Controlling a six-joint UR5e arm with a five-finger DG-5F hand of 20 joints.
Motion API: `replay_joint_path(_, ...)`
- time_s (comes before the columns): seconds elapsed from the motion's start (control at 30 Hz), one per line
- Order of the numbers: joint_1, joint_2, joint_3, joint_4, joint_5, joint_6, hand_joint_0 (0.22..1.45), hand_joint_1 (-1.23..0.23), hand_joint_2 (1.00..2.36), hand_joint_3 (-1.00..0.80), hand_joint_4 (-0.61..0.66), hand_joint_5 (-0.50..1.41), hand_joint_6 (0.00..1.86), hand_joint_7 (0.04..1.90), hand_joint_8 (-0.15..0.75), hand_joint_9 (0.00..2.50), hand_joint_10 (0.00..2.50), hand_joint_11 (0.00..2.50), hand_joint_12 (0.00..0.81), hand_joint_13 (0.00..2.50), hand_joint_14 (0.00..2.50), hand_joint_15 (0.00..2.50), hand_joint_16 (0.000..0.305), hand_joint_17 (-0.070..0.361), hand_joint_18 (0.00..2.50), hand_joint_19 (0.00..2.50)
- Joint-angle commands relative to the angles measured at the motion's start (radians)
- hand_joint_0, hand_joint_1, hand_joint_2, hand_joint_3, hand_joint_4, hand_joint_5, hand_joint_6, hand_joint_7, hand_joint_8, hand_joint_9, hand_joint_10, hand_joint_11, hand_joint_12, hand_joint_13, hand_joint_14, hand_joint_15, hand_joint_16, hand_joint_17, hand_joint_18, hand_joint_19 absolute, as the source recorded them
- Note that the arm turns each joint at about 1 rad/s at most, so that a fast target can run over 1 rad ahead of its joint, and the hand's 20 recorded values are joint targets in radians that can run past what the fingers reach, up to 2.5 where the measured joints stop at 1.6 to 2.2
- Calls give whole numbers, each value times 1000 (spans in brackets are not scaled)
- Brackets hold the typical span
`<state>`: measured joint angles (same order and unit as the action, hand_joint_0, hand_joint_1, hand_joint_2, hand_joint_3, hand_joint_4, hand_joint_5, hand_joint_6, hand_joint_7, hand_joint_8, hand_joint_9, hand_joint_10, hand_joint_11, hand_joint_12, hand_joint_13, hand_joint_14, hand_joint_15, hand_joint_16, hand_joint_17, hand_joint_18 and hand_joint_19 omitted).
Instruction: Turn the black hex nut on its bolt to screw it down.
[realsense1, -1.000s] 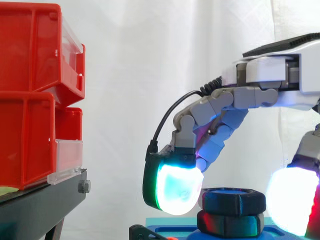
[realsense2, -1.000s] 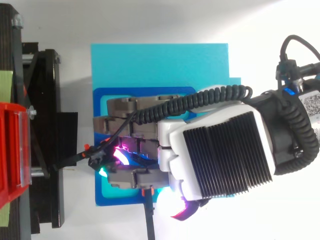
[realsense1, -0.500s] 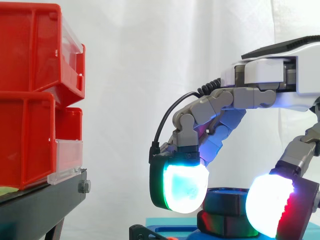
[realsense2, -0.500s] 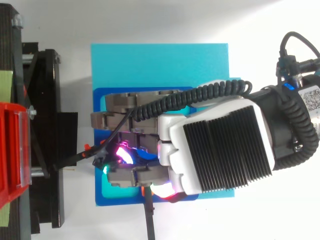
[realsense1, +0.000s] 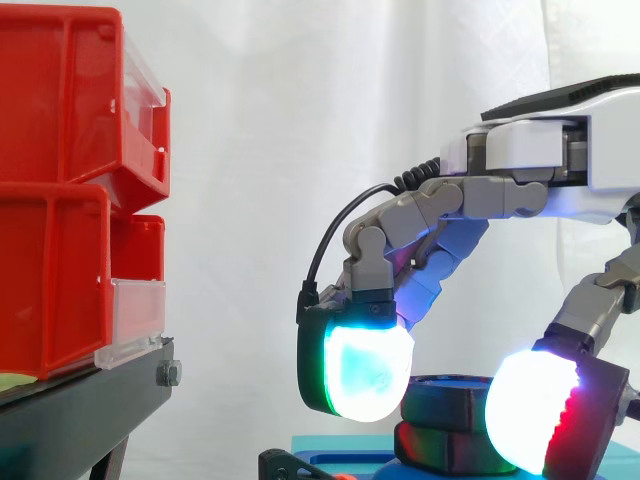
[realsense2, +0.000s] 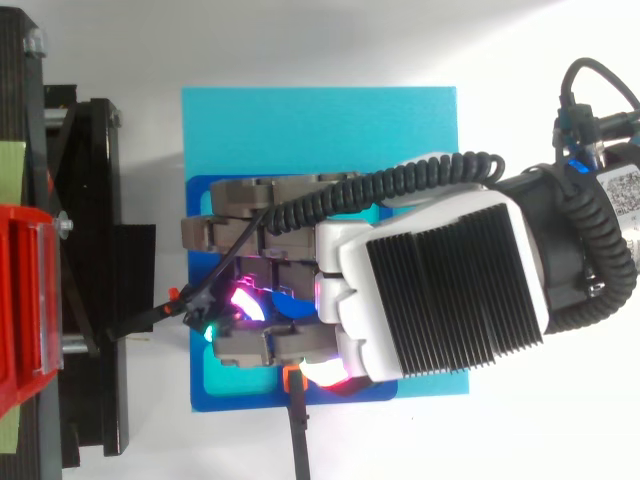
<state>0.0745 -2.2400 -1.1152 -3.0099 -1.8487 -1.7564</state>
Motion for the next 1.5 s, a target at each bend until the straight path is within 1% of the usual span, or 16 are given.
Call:
replay_joint_path(0.0, -1, -1, 0, 0, 0, 0, 533, -638, 1000, -500, 218, -57, 501, 1174, 246, 797, 4, 134, 321, 543, 3, 66, 40, 91, 489, 365)
replay_joint_path(0.1, -2, -1, -9, 5, 0, 0, 517, -629, 1000, -500, 217, -58, 502, 1162, 250, 797, 4, 138, 326, 545, 2, 70, 41, 93, 497, 360)
replay_joint_path(0.13, -2, 0, -21, 17, 0, 2, 514, -628, 1000, -500, 216, -58, 502, 1157, 249, 799, 4, 138, 327, 544, 2, 69, 42, 94, 498, 359)
replay_joint_path(0.27, -2, 0, -35, 39, 2, 2, 508, -628, 1000, -500, 217, -61, 502, 1137, 255, 796, 4, 134, 329, 544, 2, 66, 42, 95, 491, 359)
replay_joint_path(0.43, -4, 0, -35, 42, 2, 3, 508, -620, 1000, -500, 226, -62, 502, 1120, 254, 794, 4, 129, 330, 543, 1, 57, 42, 95, 491, 359)
replay_joint_path(0.57, -4, 0, -35, 40, 2, 3, 518, -580, 1000, -500, 232, -59, 502, 1130, 253, 802, 4, 130, 325, 541, 0, 64, 41, 93, 494, 362)
replay_joint_path(0.6, -4, -1, -35, 39, 2, 3, 540, -547, 1000, -500, 225, -52, 502, 1169, 249, 807, 4, 137, 318, 540, 2, 65, 40, 90, 487, 369)
replay_joint_path(0.67, -6, 0, -35, 37, 2, 2, 565, -539, 1001, -500, 212, -47, 502, 1202, 248, 814, 4, 136, 312, 546, 2, 67, 39, 87, 488, 375)
replay_joint_path(0.73, -7, 0, -35, 39, 2, 3, 608, -527, 1003, -460, 196, -39, 501, 1256, 245, 834, 4, 146, 303, 550, 3, 67, 37, 84, 492, 376)
replay_joint_path(0.93, -10, 0, -35, 43, 2, 3, 633, -542, 1005, -429, 204, -35, 501, 1281, 248, 834, 4, 146, 304, 554, 3, 69, 37, 84, 497, 375)
replay_joint_path(1.27, -10, 0, -35, 46, 2, 3, 631, -562, 1007, -414, 212, -37, 501, 1292, 244, 819, 4, 143, 305, 552, 2, 68, 38, 85, 489, 368)
replay_joint_path(1.47, -10, 0, -35, 45, 2, 3, 573, -557, 1001, -489, 217, -39, 501, 1266, 248, 824, 4, 141, 309, 553, 2, 65, 38, 86, 495, 373)
